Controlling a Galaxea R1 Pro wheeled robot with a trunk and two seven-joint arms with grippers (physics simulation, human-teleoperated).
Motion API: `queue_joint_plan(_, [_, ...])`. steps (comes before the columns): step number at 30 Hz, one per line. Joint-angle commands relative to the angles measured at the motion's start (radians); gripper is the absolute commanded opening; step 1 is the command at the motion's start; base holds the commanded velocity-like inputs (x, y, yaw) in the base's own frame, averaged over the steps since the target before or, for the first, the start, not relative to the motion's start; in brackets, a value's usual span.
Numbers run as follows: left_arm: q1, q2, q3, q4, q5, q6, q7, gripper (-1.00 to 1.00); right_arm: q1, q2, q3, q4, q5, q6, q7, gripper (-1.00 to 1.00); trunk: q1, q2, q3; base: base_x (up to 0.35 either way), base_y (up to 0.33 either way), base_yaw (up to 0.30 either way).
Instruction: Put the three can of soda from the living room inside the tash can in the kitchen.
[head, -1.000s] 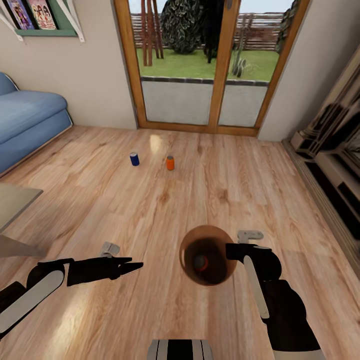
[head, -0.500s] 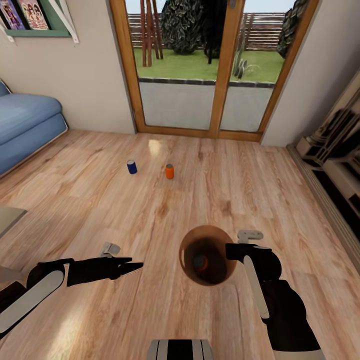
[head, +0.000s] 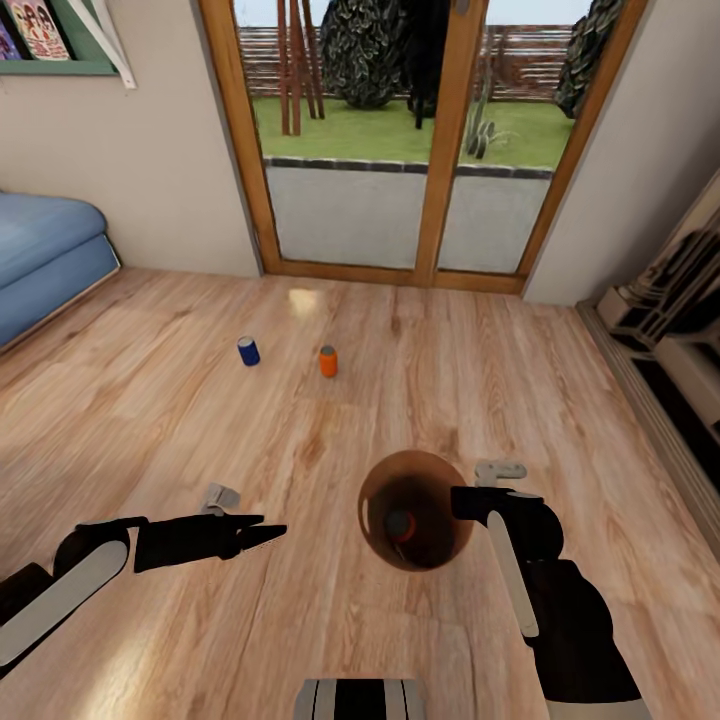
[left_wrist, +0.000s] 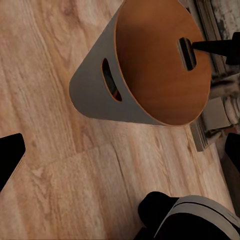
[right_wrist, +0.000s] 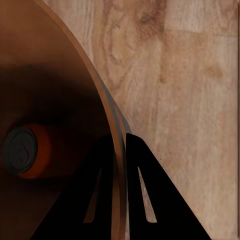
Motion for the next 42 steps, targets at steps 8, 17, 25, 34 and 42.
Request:
queue_joint_plan(8, [0.0, -0.001, -0.002, -0.001, 0.0, 0.0, 0.0, 1.0, 0.0, 0.0, 0.0, 0.0, -0.007, 0.0, 0.004, -1.0, 0.0, 0.0, 0.0, 0.322, -0.162, 0.0])
queue_joint_plan(17, [0.0, 0.0, 0.0, -0.001, 0.001, 0.0, 0.0, 1.0, 0.0, 0.0, 0.0, 0.0, -0.007, 0.0, 0.004, -1.0, 0.0, 0.0, 0.0, 0.324, -0.093, 0.0])
queue_joint_plan(25, [0.0, 0.001, 0.001, -0.001, 0.002, 0.02, 0.0, 1.0, 0.0, 0.0, 0.0, 0.0, -0.007, 0.0, 0.004, -1.0, 0.0, 0.0, 0.0, 0.333, -0.002, 0.0])
queue_joint_plan(34, [0.0, 0.0, 0.003, -0.001, 0.0, 0.042, 0.0, 1.0, 0.0, 0.0, 0.0, 0.0, -0.007, 0.0, 0.004, -1.0, 0.0, 0.0, 0.0, 0.335, 0.0, 0.0])
queue_joint_plan(42, [0.0, 0.0, 0.004, -0.001, 0.002, 0.041, 0.0, 1.0, 0.0, 0.0, 0.0, 0.0, -0.007, 0.0, 0.004, -1.0, 0.0, 0.0, 0.0, 0.336, 0.0, 0.0])
